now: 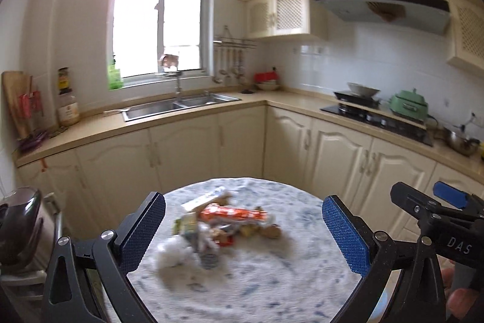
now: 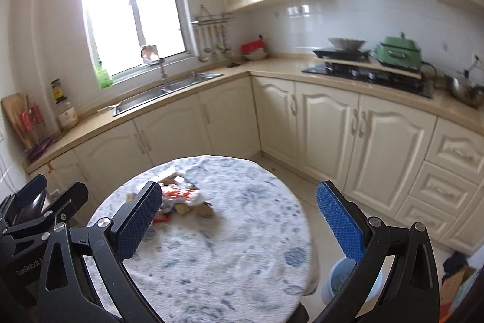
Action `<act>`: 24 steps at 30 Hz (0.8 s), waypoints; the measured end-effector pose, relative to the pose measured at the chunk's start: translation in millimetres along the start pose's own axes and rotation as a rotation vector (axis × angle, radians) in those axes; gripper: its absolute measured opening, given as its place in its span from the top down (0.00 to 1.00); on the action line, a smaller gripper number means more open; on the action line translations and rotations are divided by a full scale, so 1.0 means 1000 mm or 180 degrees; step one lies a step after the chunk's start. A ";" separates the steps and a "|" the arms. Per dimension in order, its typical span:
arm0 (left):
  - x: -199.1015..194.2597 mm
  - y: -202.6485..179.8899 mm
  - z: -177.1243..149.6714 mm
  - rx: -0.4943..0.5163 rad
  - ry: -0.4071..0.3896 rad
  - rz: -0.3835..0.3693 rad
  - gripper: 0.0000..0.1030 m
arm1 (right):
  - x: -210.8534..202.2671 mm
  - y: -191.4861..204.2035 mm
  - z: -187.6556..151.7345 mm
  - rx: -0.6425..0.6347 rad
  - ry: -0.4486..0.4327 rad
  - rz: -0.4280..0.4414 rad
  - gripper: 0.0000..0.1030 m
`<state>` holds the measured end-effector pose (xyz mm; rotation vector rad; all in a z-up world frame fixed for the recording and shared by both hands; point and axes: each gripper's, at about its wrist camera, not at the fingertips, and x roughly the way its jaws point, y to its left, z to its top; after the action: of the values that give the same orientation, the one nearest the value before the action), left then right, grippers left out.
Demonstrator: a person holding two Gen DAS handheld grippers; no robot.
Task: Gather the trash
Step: 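Bring both open tools back to the table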
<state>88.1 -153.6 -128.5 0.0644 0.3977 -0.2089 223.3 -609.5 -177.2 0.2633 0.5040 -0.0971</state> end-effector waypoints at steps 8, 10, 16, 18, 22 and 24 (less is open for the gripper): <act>-0.040 0.040 -0.015 -0.0163 -0.0136 0.0356 0.01 | -0.001 0.066 -0.001 -0.0326 -0.0048 0.0275 0.00; -0.047 0.045 -0.021 -0.0220 -0.0152 0.0373 0.01 | -0.001 0.076 -0.003 -0.0374 -0.0050 0.0311 0.00; -0.048 0.070 -0.045 -0.0242 -0.0022 0.0405 0.01 | 0.011 0.089 -0.012 -0.0509 0.0052 0.0357 0.00; -0.041 0.075 -0.054 -0.0230 0.0099 0.0420 0.01 | 0.022 0.091 -0.018 -0.0543 0.0167 0.0386 0.00; -0.018 0.083 -0.065 -0.0244 0.0365 0.0388 0.01 | 0.054 0.098 -0.034 -0.0637 0.0430 0.0425 0.00; -0.005 0.088 -0.070 -0.0251 0.0491 0.0388 0.01 | 0.071 0.102 -0.041 -0.0674 0.0557 0.0444 0.00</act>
<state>75.9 -59.3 -189.6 0.0272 0.5535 -0.0678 281.6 -502.1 -223.7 0.0993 0.6631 0.1159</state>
